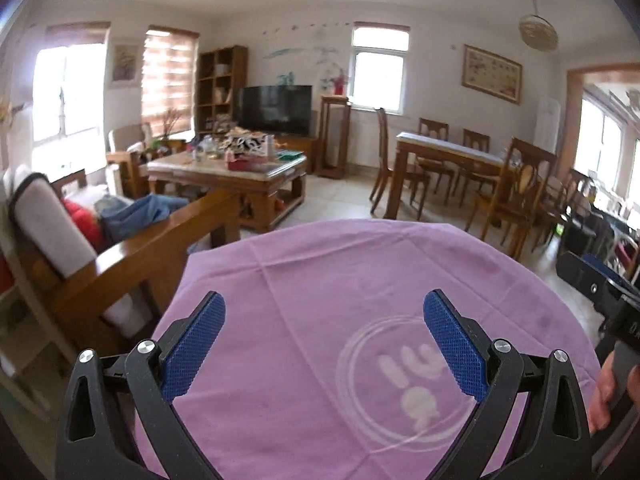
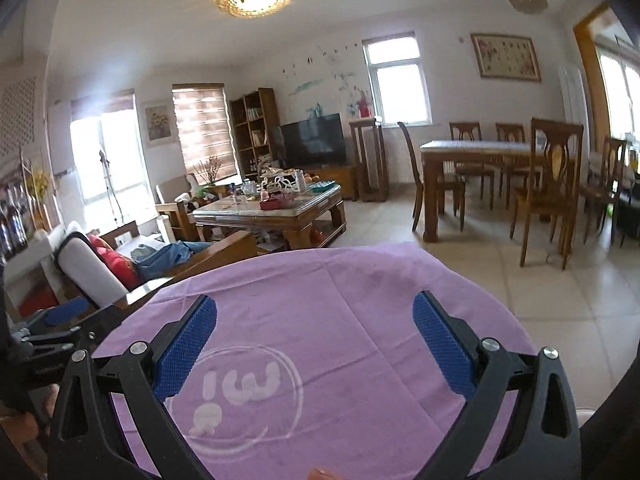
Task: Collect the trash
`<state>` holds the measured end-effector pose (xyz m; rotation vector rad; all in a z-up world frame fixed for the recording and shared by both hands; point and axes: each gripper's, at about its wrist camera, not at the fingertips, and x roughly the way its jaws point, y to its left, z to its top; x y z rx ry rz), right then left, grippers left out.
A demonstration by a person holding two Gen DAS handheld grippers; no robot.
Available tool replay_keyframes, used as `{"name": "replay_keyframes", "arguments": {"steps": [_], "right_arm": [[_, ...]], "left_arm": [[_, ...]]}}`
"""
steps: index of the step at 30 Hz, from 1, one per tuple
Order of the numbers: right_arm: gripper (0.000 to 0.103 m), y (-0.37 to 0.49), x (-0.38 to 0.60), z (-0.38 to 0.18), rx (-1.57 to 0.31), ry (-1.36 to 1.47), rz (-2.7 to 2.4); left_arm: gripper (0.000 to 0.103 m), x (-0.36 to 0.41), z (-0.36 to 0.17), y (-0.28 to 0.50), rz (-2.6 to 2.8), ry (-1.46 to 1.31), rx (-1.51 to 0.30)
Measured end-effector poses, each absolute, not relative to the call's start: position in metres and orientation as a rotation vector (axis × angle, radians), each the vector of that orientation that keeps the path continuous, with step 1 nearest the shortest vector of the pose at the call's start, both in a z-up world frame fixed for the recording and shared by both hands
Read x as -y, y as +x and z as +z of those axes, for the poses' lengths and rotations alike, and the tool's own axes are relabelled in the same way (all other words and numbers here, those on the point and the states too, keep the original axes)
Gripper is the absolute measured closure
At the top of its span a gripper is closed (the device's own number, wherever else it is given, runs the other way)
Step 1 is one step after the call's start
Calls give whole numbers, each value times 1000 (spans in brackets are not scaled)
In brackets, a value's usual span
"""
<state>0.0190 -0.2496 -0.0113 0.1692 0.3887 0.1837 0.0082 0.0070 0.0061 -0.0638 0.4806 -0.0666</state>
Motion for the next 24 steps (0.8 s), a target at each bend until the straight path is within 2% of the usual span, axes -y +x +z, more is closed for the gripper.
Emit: {"name": "replay_keyframes", "arguments": {"steps": [24], "right_arm": [[5,19,215,-14,-364,74,106]], "left_arm": [[5,6,-14,15,-51,-72,-486]]}}
